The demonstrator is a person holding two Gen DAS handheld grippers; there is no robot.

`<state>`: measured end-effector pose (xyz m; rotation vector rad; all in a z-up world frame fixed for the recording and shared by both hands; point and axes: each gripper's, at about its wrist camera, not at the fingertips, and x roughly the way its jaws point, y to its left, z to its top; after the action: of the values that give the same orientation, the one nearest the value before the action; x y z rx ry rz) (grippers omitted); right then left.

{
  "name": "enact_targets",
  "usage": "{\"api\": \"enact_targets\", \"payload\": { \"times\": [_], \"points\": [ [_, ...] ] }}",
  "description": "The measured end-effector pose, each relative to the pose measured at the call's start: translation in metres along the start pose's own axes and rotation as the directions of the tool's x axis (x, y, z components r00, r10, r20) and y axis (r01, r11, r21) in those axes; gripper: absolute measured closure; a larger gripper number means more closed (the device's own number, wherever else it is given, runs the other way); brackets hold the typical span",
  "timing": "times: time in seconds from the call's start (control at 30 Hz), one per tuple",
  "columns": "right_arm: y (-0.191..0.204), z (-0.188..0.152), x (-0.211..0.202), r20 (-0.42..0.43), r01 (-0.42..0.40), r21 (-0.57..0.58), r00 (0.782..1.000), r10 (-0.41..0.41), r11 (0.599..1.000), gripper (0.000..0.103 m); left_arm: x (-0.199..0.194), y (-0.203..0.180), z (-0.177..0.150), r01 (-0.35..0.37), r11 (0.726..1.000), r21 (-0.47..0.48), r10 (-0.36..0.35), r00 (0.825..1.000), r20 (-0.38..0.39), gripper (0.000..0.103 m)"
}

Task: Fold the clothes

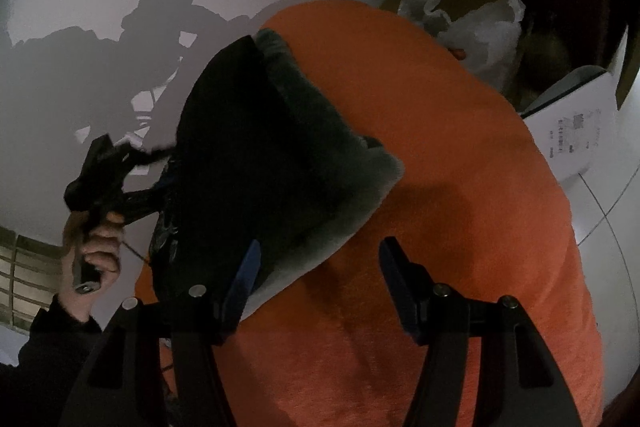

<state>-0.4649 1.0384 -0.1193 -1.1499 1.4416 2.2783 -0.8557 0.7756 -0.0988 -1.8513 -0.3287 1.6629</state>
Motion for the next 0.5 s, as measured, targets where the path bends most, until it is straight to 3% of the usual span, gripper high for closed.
{"api": "enact_targets", "payload": {
  "times": [0.17,0.23,0.27,0.3,0.4,0.5],
  "points": [
    [0.009,-0.003,0.0,0.0,-0.004,-0.024,1.0,0.004,1.0,0.042,0.006,-0.013,0.006,-0.02,1.0,-0.012,0.02,1.0,0.004,0.039],
    [0.01,-0.005,0.0,0.005,-0.01,-0.023,1.0,0.01,1.0,0.042,0.007,-0.016,0.009,-0.017,1.0,0.009,0.017,0.999,0.028,0.043],
    [0.01,-0.006,0.0,0.007,-0.013,-0.022,1.0,0.014,1.0,0.042,0.007,-0.017,0.011,-0.016,1.0,0.022,0.015,0.999,0.04,0.082],
    [0.009,-0.006,0.0,0.007,-0.016,-0.019,1.0,0.016,1.0,0.042,0.008,-0.018,0.012,-0.015,0.999,0.034,0.013,0.999,0.052,0.102],
    [0.009,-0.007,0.003,0.003,-0.019,-0.014,1.0,0.019,1.0,0.042,0.023,-0.021,0.019,0.021,0.999,0.033,-0.022,0.999,0.041,0.102],
    [0.013,-0.006,0.002,0.005,-0.002,-0.037,1.0,0.002,0.999,0.042,0.022,-0.027,0.018,0.019,0.999,0.044,-0.023,0.996,0.084,0.103]
  ]
}}
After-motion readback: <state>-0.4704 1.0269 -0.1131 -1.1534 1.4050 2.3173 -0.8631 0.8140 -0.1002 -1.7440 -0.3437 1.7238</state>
